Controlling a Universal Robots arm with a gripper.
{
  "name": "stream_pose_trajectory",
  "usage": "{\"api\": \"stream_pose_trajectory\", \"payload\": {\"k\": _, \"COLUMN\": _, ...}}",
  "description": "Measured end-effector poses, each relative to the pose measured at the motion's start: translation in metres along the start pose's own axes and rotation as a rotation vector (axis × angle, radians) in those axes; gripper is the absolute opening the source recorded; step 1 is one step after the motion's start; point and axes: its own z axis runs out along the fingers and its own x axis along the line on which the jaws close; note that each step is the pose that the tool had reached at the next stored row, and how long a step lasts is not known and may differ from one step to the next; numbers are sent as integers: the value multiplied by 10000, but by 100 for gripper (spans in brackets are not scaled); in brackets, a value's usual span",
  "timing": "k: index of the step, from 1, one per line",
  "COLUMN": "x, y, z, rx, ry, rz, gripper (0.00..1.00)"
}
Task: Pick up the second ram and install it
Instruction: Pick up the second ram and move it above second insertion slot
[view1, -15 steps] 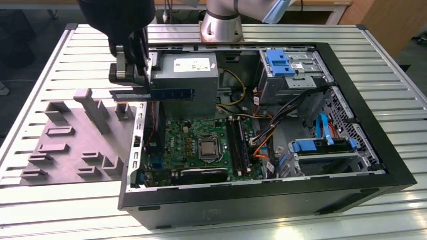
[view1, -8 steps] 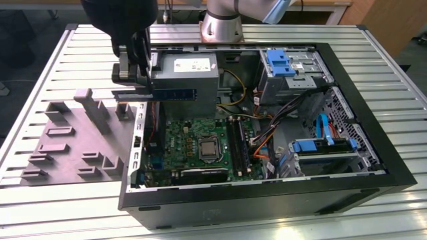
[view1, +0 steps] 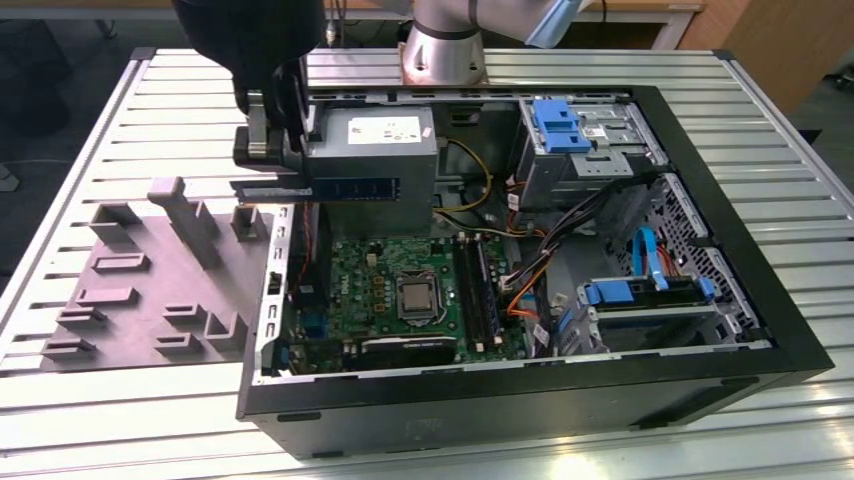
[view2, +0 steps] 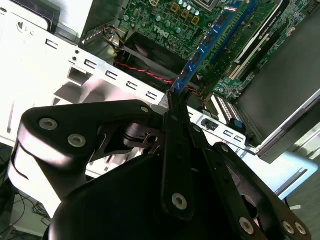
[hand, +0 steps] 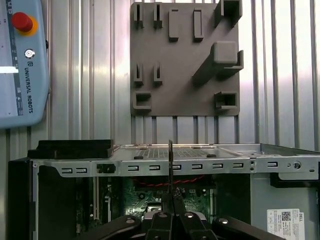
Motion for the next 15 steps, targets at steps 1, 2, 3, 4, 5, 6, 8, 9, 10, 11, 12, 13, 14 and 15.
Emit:
{"api": "stream_pose_trajectory", "payload": {"k": 1, "x": 0, "y": -6, "z": -1, "rx": 0, "ry": 1, "rz": 0, "gripper": 12}}
{"api": "stream_pose_trajectory", "payload": {"k": 2, "x": 0, "y": -12, "z": -1, "rx": 0, "ry": 0, "rz": 0, "gripper": 12}}
{"api": "stream_pose_trajectory", "payload": {"k": 3, "x": 0, "y": -17, "z": 0, "rx": 0, "ry": 0, "rz": 0, "gripper": 12}}
{"api": "stream_pose_trajectory", "payload": {"k": 4, "x": -1, "y": -22, "z": -1, "rx": 0, "ry": 0, "rz": 0, "gripper": 12}}
{"api": "stream_pose_trajectory", "payload": {"k": 5, "x": -1, "y": -28, "z": -1, "rx": 0, "ry": 0, "rz": 0, "gripper": 12}}
{"api": "stream_pose_trajectory", "payload": {"k": 6, "x": -1, "y": -33, "z": -1, "rx": 0, "ry": 0, "rz": 0, "gripper": 12}}
{"api": "stream_pose_trajectory", "payload": {"k": 8, "x": -1, "y": -45, "z": -2, "rx": 0, "ry": 0, "rz": 0, "gripper": 12}}
{"api": "stream_pose_trajectory", "payload": {"k": 9, "x": -2, "y": -50, "z": -2, "rx": 0, "ry": 0, "rz": 0, "gripper": 12}}
{"api": "stream_pose_trajectory", "payload": {"k": 10, "x": -2, "y": -54, "z": -2, "rx": -1, "ry": 0, "rz": 0, "gripper": 12}}
{"api": "stream_pose_trajectory", "payload": {"k": 11, "x": -2, "y": -59, "z": -2, "rx": 0, "ry": 0, "rz": 1, "gripper": 12}}
{"api": "stream_pose_trajectory", "payload": {"k": 12, "x": -2, "y": -65, "z": -2, "rx": 0, "ry": 0, "rz": 0, "gripper": 12}}
{"api": "stream_pose_trajectory", "payload": {"k": 13, "x": -2, "y": -71, "z": -2, "rx": 0, "ry": 0, "rz": 0, "gripper": 12}}
{"api": "stream_pose_trajectory", "payload": {"k": 14, "x": -3, "y": -77, "z": -3, "rx": 0, "ry": 0, "rz": 0, "gripper": 12}}
{"api": "stream_pose_trajectory", "payload": {"k": 15, "x": -3, "y": -82, "z": -3, "rx": -1, "ry": 1, "rz": 0, "gripper": 12}}
